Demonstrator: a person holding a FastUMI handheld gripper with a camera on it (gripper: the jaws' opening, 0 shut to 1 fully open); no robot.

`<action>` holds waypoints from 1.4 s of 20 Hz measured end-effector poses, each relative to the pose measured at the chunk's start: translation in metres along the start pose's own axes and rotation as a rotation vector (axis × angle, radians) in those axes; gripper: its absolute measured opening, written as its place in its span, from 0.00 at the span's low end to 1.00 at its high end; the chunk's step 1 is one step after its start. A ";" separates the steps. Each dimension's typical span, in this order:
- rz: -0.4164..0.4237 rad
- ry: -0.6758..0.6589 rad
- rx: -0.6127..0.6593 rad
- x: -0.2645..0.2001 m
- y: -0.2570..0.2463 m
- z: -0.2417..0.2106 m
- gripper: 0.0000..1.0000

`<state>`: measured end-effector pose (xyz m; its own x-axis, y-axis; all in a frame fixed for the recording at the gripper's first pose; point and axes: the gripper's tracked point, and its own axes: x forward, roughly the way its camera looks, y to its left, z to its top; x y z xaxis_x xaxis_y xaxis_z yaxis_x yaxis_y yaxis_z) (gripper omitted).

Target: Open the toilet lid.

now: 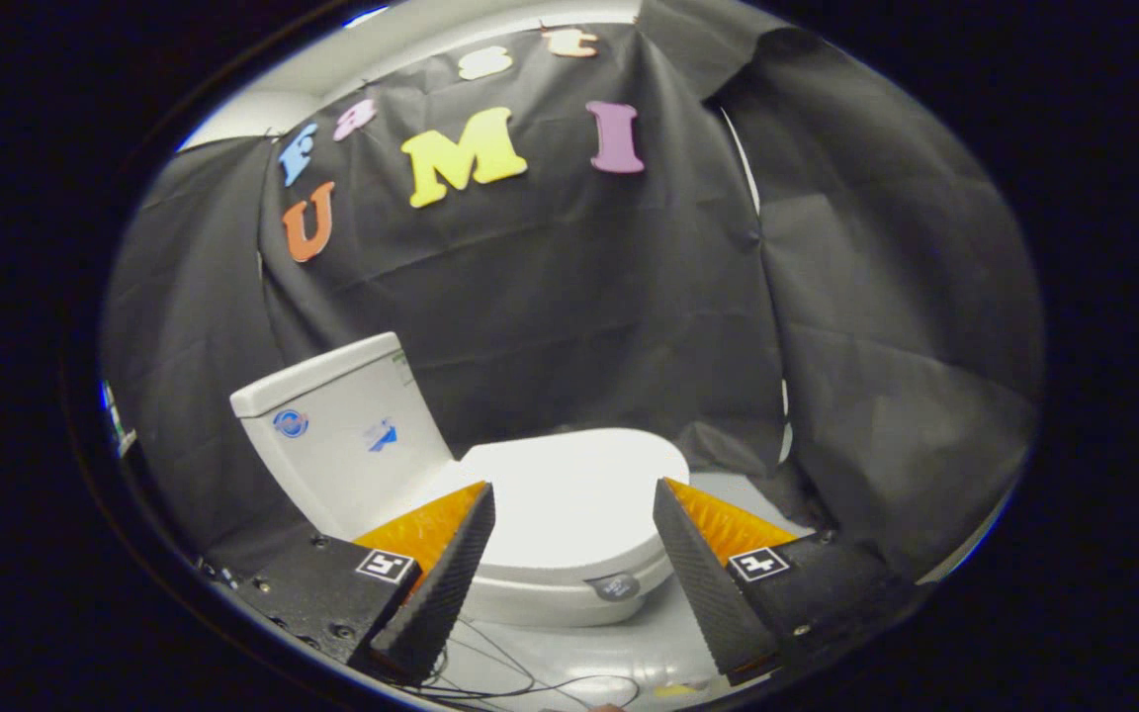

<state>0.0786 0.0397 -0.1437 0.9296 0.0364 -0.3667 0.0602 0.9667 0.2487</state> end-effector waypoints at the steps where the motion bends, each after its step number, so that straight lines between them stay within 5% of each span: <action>1: 0.003 0.032 0.037 0.007 -0.004 -0.010 1.00; 17: -0.067 0.443 0.516 0.093 -0.053 -0.149 0.84; 23: -0.049 0.500 0.671 0.111 -0.059 -0.164 0.70; 28: -0.002 0.508 0.745 0.115 -0.052 -0.160 0.49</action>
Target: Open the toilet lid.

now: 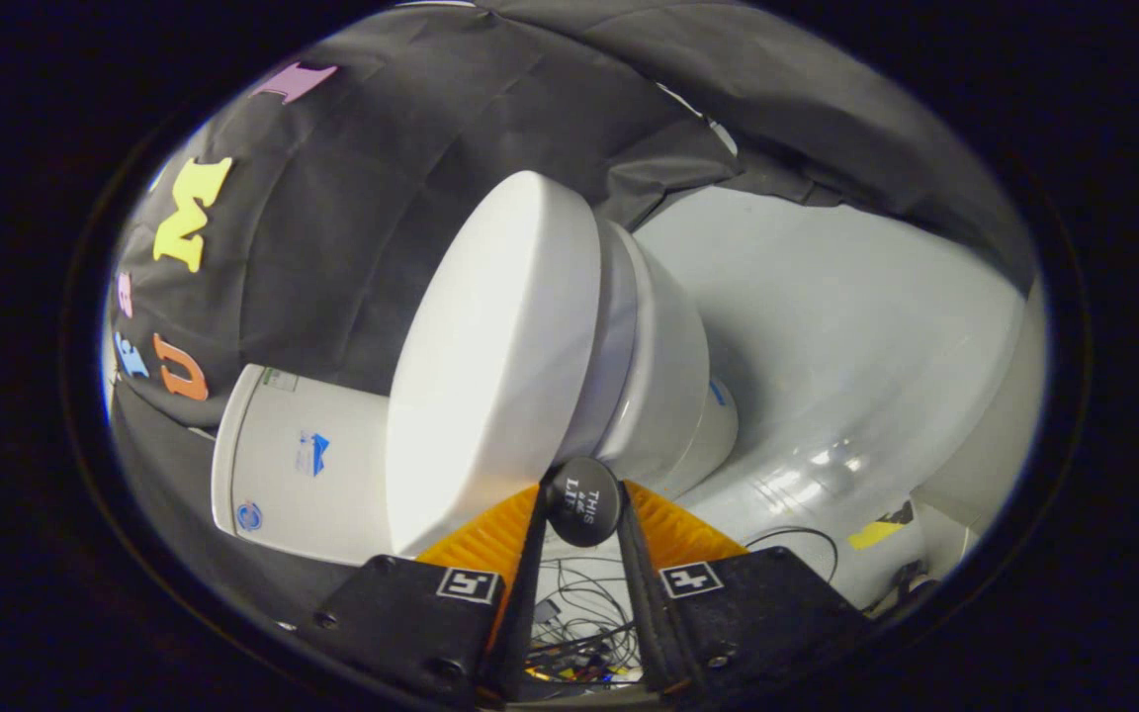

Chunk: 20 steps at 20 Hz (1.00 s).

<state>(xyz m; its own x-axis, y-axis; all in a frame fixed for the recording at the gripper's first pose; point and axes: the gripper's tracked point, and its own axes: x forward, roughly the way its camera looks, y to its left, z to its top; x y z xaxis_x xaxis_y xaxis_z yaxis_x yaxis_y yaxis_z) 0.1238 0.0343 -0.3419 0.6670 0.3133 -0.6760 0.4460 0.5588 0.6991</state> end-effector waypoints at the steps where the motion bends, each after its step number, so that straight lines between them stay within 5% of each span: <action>1: 0.002 0.003 0.008 0.001 -0.001 0.000 0.43; 10: 0.009 -0.004 0.100 -0.009 0.003 0.011 0.15; 20: 0.057 -0.044 0.061 -0.030 0.030 0.019 0.08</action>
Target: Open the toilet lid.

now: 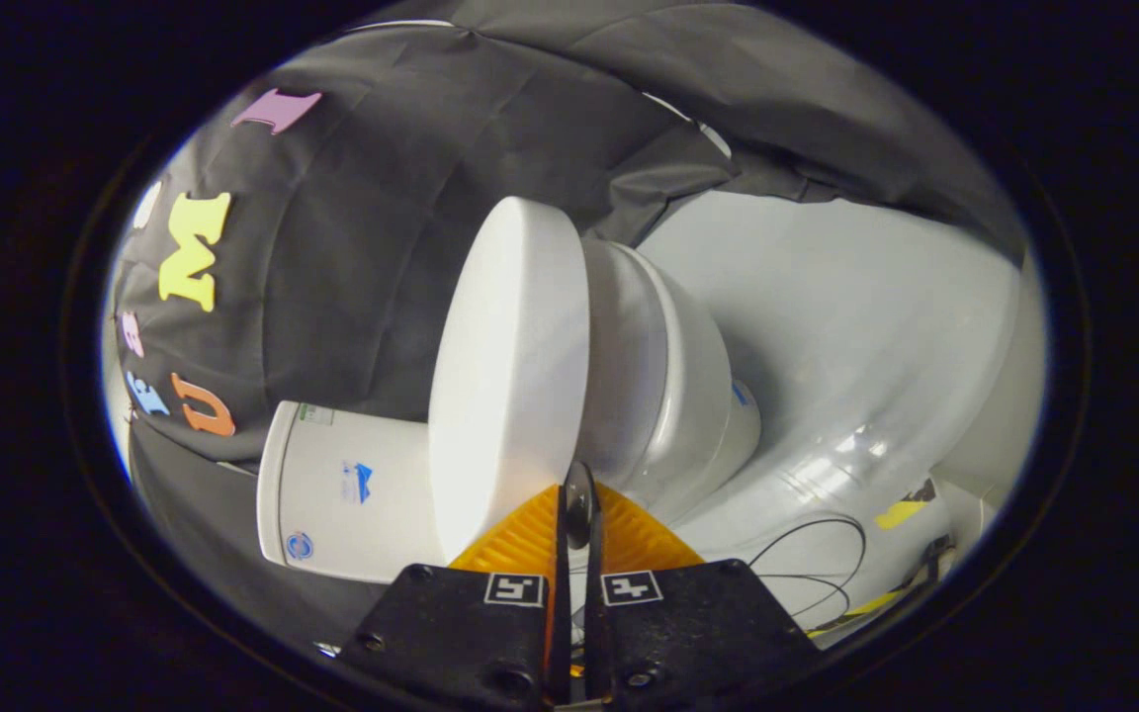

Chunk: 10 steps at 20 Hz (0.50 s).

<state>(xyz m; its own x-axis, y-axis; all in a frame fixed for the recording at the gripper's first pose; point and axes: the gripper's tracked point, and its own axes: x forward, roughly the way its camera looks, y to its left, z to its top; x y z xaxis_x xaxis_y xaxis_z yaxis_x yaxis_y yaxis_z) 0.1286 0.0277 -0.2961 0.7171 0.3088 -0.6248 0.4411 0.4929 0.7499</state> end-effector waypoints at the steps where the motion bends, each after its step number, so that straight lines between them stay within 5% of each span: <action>1: -0.002 -0.008 -0.023 -0.002 0.002 0.001 0.08; 10: -0.015 -0.067 -0.210 -0.025 0.051 0.002 0.07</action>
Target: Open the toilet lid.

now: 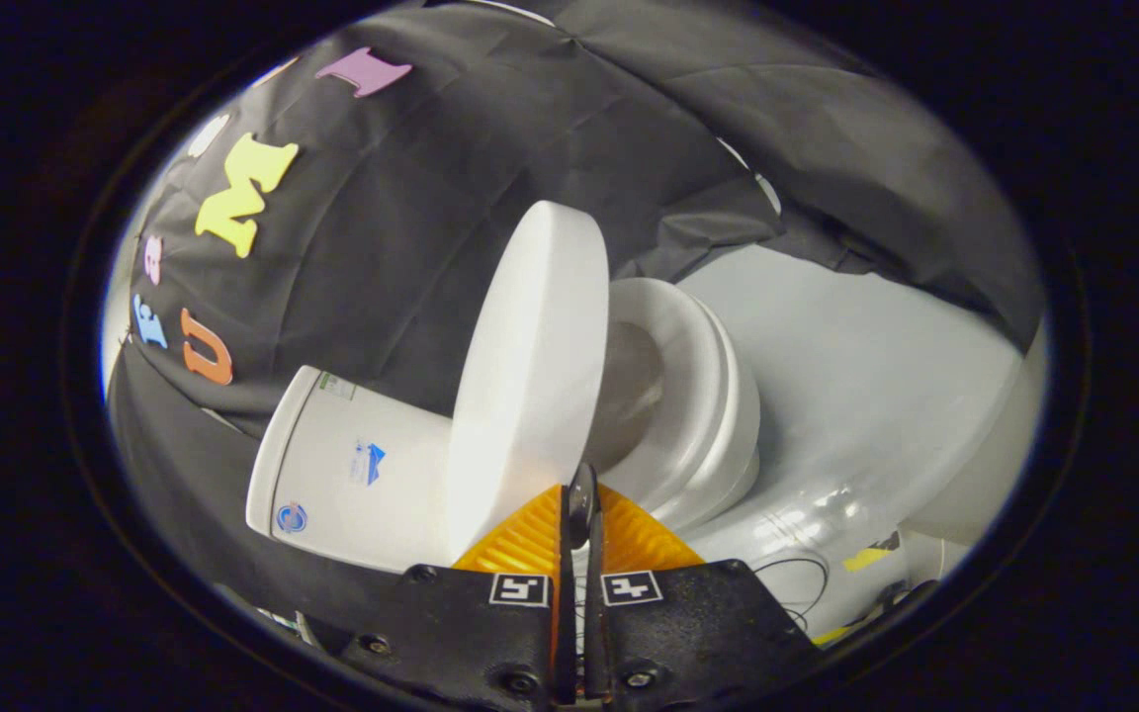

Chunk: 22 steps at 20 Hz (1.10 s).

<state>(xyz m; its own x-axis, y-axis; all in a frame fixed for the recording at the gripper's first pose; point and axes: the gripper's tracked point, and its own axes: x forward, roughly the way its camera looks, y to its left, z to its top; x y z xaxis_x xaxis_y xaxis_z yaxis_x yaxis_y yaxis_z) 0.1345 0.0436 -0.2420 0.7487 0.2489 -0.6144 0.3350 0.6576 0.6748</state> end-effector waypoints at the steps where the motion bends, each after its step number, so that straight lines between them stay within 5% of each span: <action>1: 0.000 -0.006 -0.013 -0.003 0.006 0.002 0.06; 10: 0.002 -0.066 -0.235 -0.027 0.078 0.012 0.04; 22: -0.024 -0.103 -0.361 -0.040 0.130 0.003 0.07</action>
<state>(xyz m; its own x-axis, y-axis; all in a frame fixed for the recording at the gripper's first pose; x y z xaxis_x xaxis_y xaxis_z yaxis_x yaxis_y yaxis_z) 0.1494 0.1174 -0.1283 0.8028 0.1696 -0.5717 0.1440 0.8752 0.4618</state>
